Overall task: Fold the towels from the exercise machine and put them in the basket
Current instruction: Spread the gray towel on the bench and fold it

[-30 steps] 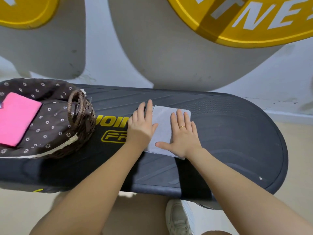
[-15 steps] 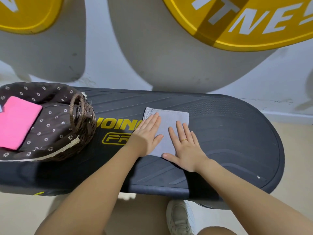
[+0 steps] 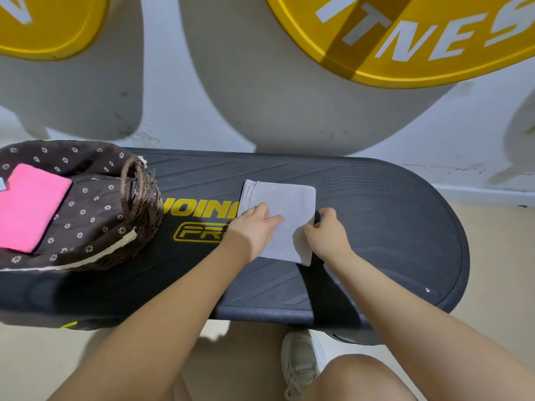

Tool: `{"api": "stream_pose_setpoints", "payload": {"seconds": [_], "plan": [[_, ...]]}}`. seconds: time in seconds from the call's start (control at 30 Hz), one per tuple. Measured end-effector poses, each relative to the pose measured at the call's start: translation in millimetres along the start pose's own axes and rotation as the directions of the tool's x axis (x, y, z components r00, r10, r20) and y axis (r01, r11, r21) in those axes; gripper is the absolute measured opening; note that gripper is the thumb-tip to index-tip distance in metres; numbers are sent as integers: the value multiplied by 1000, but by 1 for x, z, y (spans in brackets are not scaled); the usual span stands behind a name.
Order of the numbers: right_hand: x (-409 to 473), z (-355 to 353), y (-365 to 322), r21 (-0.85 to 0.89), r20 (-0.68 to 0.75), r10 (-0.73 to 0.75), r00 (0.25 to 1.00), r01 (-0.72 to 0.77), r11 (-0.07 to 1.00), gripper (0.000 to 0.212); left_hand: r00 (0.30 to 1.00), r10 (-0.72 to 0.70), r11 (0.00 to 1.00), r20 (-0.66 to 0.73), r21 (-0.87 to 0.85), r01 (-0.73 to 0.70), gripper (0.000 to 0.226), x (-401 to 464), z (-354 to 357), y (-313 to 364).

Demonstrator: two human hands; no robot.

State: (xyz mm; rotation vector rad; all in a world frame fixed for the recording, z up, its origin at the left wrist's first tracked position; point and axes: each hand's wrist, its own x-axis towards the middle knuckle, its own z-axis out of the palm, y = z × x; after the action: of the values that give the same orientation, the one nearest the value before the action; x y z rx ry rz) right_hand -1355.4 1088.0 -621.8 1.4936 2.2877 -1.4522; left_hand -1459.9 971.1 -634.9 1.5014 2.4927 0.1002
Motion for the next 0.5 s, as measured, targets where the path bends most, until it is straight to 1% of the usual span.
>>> {"api": "stream_pose_setpoints", "payload": {"seconds": [0.03,0.1,0.13,0.2,0.23,0.27,0.3,0.33,0.37,0.4,0.47,0.5], "plan": [[1,2,1,80,23,67,997,-69,994,37,997,-41,997,71,-59,45,41,1,-2,0],[3,4,1,252,86,177,980,-193,948,37,997,-40,990,67,-130,49,43,2,-1,-4],[2,3,-1,292,102,188,977,-210,933,37,997,-39,985,70,-167,51,43,2,4,-8],[-1,1,-7,328,113,137,984,-167,930,35,995,-36,964,91,-259,59,41,3,6,-12],[-3,0,-11,347,122,83,989,-121,930,32,994,-67,917,91,-388,97,36,3,9,-14],[-6,-1,-17,362,148,23,989,-76,929,28,988,-109,819,110,-553,152,29,2,8,-14],[-9,-1,-22,370,179,-39,983,-31,929,25,980,-143,668,141,-717,200,24,0,6,-15],[-10,1,-27,358,201,-86,976,8,934,21,973,-176,546,146,-808,220,24,0,6,-18],[-11,2,-31,342,206,-122,971,46,939,17,968,-201,505,150,-831,234,26,1,8,-23],[-11,6,-34,317,194,-148,970,81,945,17,959,-214,450,188,-852,267,29,1,9,-27],[-11,12,-40,290,178,-201,963,143,946,27,921,-253,345,296,-862,372,31,3,8,-35],[-12,16,-43,293,186,-220,958,160,943,33,909,-261,288,326,-872,396,36,2,5,-35]]}}
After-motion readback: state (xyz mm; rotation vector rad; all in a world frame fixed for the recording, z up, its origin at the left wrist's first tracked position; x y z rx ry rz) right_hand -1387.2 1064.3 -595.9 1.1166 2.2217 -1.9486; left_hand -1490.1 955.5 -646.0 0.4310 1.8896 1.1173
